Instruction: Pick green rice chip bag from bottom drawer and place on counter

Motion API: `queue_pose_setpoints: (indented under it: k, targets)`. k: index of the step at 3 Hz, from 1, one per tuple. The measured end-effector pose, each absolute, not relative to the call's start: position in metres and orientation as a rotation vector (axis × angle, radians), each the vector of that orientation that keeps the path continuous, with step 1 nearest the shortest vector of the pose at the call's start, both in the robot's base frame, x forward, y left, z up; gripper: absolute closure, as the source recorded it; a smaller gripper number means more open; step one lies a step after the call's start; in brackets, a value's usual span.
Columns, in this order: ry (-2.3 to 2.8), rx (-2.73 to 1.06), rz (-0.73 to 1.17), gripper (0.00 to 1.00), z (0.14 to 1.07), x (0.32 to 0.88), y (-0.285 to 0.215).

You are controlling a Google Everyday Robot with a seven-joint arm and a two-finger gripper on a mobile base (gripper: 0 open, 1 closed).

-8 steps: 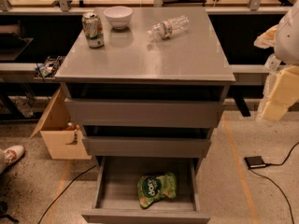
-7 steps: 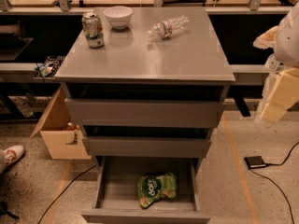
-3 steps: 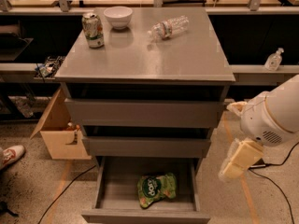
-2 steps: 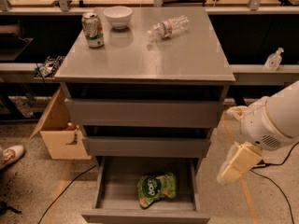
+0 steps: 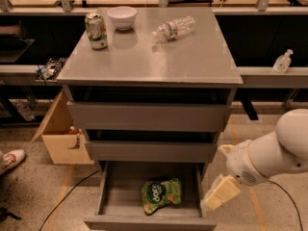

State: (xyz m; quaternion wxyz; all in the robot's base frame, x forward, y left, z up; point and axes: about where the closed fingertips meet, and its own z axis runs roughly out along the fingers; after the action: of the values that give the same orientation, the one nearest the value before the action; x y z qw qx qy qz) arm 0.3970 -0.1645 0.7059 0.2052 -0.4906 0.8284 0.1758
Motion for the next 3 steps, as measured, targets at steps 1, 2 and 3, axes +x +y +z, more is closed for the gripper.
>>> queue_pose_setpoints:
  k: [1,2,3]
  targets:
    - [2.331,-1.288,0.614,0.0,0.637,0.398,-0.142]
    - [2.333,-1.23,0.733,0.0,0.571,0.402,-0.105]
    - [2.328,-1.138,0.856,0.0,0.505,0.406,-0.065]
